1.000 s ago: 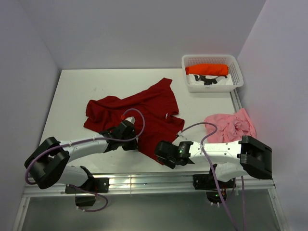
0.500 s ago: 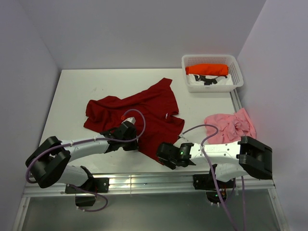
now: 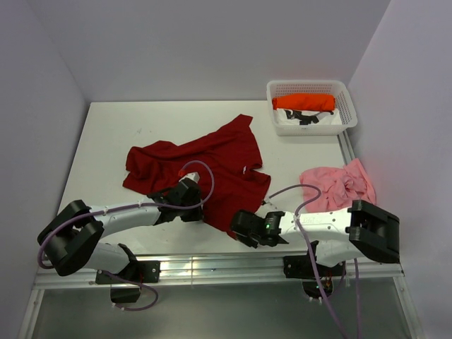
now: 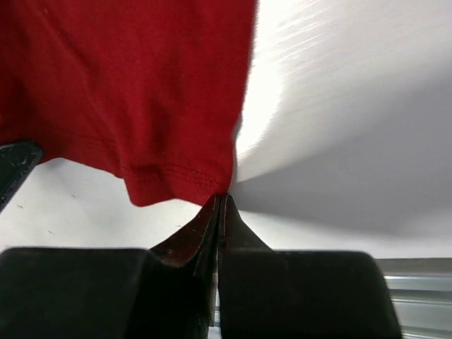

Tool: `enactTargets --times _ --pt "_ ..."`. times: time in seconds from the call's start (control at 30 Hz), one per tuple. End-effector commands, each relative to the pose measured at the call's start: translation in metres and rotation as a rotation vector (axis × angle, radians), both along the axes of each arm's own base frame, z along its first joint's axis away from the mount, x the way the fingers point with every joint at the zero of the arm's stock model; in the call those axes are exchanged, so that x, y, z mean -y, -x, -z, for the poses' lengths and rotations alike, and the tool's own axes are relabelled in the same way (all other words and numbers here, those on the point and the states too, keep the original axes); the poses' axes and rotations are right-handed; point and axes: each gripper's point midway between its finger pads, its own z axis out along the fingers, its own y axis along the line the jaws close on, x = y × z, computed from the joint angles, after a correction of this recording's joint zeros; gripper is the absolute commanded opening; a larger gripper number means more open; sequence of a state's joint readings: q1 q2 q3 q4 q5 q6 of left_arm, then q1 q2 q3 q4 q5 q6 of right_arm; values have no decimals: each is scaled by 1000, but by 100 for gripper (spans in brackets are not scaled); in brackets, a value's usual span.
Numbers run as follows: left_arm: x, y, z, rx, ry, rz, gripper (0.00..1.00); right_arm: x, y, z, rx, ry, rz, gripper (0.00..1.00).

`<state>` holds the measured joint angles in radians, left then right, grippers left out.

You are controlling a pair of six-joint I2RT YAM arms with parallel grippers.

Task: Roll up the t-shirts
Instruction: Flatten the tshirt

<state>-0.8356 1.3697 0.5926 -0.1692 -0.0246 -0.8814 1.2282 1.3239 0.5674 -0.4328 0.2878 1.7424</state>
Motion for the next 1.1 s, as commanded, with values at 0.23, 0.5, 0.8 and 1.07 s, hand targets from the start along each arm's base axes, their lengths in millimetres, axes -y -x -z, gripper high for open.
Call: enactTargets --times 0.23,0.5,0.8,1.07 --pt "10 -4 -44 97 108 19 56 48 -28 -70 239 -35 74 0" --pt "-19 -22 -94 232 127 -84 79 96 -84 -156 492 -88 148 0" --pt "-52 -36 -76 203 87 -173 84 129 -128 -250 626 37 188 0" --pt "-67 -41 -59 162 90 -210 85 162 -153 -246 618 64 233 0"
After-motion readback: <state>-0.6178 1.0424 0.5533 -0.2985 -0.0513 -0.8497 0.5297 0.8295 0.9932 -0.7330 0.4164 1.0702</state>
